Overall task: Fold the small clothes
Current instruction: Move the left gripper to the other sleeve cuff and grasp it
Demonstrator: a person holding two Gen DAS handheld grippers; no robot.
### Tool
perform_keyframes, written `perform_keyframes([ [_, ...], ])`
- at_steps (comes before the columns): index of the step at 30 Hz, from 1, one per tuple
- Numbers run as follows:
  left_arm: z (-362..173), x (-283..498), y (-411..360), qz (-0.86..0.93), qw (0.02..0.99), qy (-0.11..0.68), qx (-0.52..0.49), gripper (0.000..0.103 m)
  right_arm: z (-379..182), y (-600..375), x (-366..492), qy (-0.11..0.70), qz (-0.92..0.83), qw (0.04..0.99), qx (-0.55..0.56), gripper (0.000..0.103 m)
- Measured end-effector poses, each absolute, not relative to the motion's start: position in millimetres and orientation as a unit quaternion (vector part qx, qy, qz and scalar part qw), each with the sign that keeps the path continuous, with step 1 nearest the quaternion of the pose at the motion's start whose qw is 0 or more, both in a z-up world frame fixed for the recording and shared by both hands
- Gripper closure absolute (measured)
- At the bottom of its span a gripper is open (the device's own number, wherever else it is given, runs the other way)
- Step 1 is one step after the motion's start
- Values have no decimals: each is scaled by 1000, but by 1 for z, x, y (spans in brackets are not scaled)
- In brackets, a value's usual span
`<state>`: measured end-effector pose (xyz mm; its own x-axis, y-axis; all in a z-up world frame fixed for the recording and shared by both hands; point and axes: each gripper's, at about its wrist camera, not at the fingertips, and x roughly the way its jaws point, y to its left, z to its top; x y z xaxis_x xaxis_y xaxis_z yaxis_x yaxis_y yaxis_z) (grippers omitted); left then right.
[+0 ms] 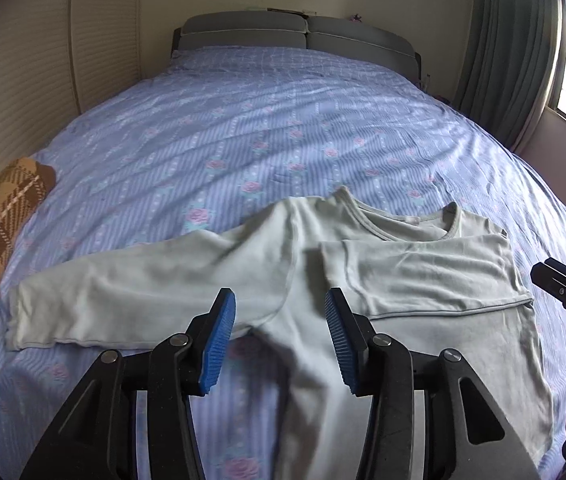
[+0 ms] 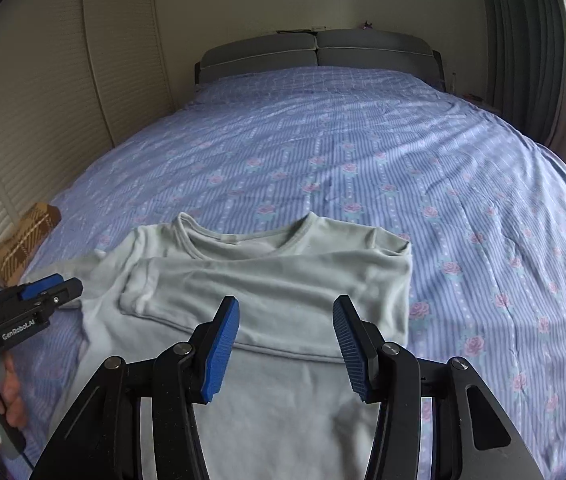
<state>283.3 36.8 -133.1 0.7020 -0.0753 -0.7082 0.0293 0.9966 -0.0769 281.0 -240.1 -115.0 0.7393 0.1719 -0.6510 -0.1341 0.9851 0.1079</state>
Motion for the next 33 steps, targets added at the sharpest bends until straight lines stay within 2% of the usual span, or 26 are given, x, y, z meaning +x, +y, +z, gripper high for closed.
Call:
perform_keyframes([
  [8,-128,250,172,61,927,366,-60,57,-104,-132,266,339,126,932,33,54],
  [16,-161,253,286,48,908,390,-145,58,-103,-27,262,327,148,933,14,54],
  [22,-190,266,321,-6,891,407,-202,67,-109,19,262,335,164,928,1,54],
  [30,-215,278,346,-43,870,404,-279,69,-118,37,260,345,158,925,-18,54],
  [32,-216,279,346,-52,870,402,-280,71,-121,39,260,349,156,924,-22,54],
  [33,-216,279,345,-55,870,402,-278,75,-121,39,259,350,156,923,-22,54],
])
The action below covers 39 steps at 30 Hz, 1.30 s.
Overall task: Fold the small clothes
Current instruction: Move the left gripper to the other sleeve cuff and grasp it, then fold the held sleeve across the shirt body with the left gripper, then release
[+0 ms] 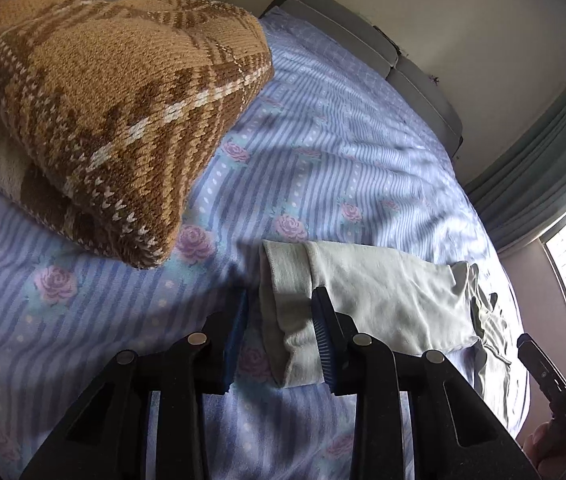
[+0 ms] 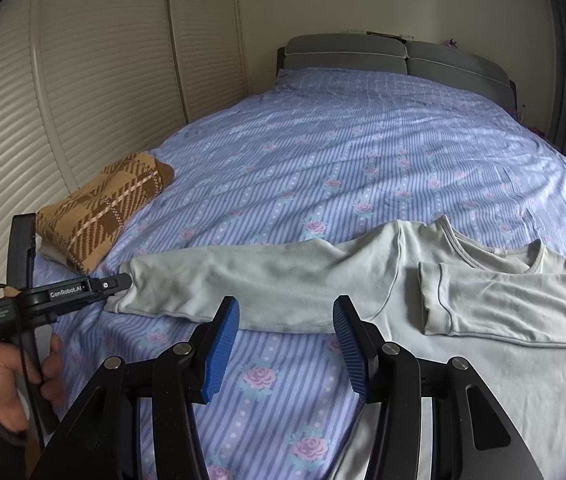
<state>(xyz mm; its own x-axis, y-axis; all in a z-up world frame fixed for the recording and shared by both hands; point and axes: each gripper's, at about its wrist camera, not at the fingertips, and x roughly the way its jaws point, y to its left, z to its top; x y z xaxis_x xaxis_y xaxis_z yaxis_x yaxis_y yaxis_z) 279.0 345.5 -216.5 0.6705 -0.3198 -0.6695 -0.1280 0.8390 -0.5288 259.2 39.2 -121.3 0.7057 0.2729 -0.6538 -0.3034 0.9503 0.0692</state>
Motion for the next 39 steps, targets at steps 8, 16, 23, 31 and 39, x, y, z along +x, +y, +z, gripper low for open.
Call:
perform_keyframes([
  [8,-208,275,339,-51,875,400,-269,96,-117,30,251,346,151,926,-26,54],
  [16,-144,255,310,-37,904,362,-225,96,-103,-12,243,335,132,933,-2,54],
  [23,-78,266,238,-71,906,371,-190,96,-85,-81,232,317,107,941,41,54],
  [31,-28,300,106,-163,895,378,-174,96,-77,-183,224,305,62,945,104,54],
  [39,-35,344,-29,-221,880,401,-129,96,-84,-282,215,303,11,941,153,54],
])
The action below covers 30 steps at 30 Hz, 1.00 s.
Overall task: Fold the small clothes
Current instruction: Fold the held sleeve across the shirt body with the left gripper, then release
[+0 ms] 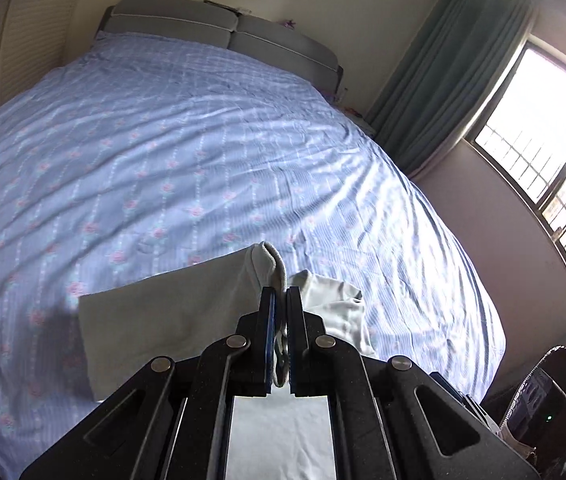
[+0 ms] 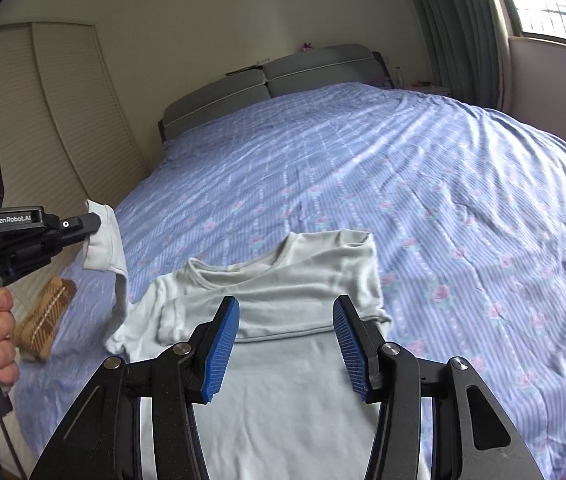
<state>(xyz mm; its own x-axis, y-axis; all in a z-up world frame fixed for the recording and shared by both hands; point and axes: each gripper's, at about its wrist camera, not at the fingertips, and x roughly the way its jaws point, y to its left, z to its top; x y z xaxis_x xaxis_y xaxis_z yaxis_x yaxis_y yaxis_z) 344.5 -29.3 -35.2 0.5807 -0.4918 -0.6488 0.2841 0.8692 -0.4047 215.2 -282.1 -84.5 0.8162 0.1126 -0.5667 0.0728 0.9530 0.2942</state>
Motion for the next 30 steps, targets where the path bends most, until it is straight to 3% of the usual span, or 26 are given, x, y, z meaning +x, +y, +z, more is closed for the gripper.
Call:
perform_keyframes([
  [14,-112,373,-171,-266,845,461,-50,96,-118,-370,219,312,-40,926,207,54],
  [25,-113,365,-203,-305,825,476,-8,96,-129,-380,218,319,-46,923,209,54],
  [27,-122,368,-210,-304,823,480,9,95,-128,-378,218,318,-47,924,208,54],
  [30,-137,374,-212,-284,820,497,21,85,-128,-377,219,320,-45,924,204,54],
])
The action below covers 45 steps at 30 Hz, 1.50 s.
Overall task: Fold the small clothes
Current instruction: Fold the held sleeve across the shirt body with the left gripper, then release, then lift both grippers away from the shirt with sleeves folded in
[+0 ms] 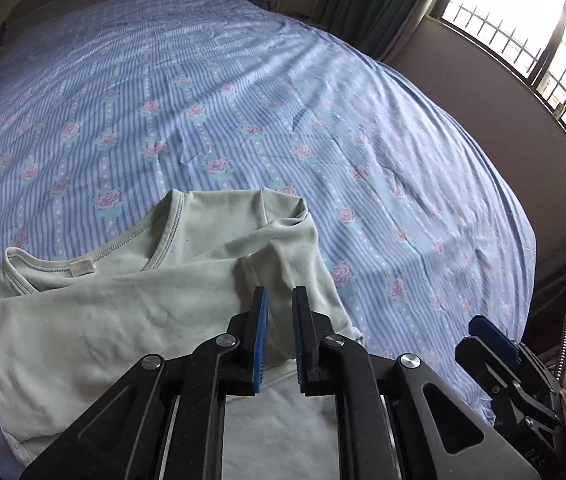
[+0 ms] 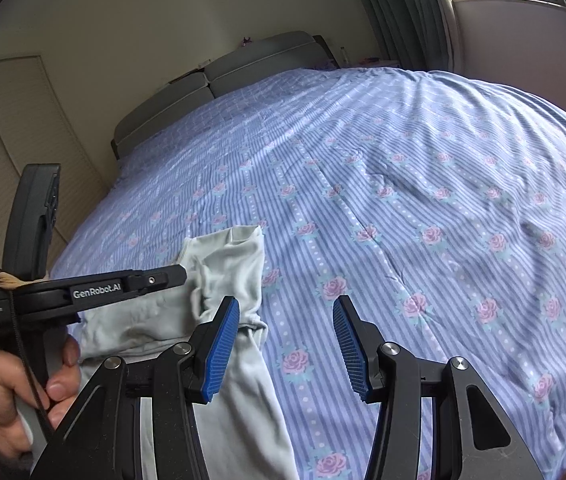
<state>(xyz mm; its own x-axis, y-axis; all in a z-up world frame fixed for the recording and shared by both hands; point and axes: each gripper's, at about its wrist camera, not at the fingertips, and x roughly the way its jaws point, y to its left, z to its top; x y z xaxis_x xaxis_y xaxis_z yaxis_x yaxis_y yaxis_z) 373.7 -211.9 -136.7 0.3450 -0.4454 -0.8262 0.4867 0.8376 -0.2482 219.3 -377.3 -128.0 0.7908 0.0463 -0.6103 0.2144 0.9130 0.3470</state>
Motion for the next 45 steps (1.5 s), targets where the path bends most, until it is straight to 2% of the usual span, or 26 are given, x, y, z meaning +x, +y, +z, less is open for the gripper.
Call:
perform_keyframes([
  [4,-133,360,-191,-271,835,478,19,64,-128,-373,220,323,-41,925,195,54],
  [11,-134,325,-100,-178,881,436,42,58,-132,-352,224,336,-20,925,174,54],
  [18,-155,294,-17,-112,892,437,31,53,-133,-313,236,345,9,930,126,54],
  [31,-189,304,40,-36,888,457,-17,51,-141,-270,236,366,21,927,76,54],
  [39,-167,289,40,-55,903,424,-35,51,-144,-275,246,367,12,927,72,54],
  [45,-145,332,7,-119,909,399,-11,50,-137,-278,286,368,12,929,47,54],
])
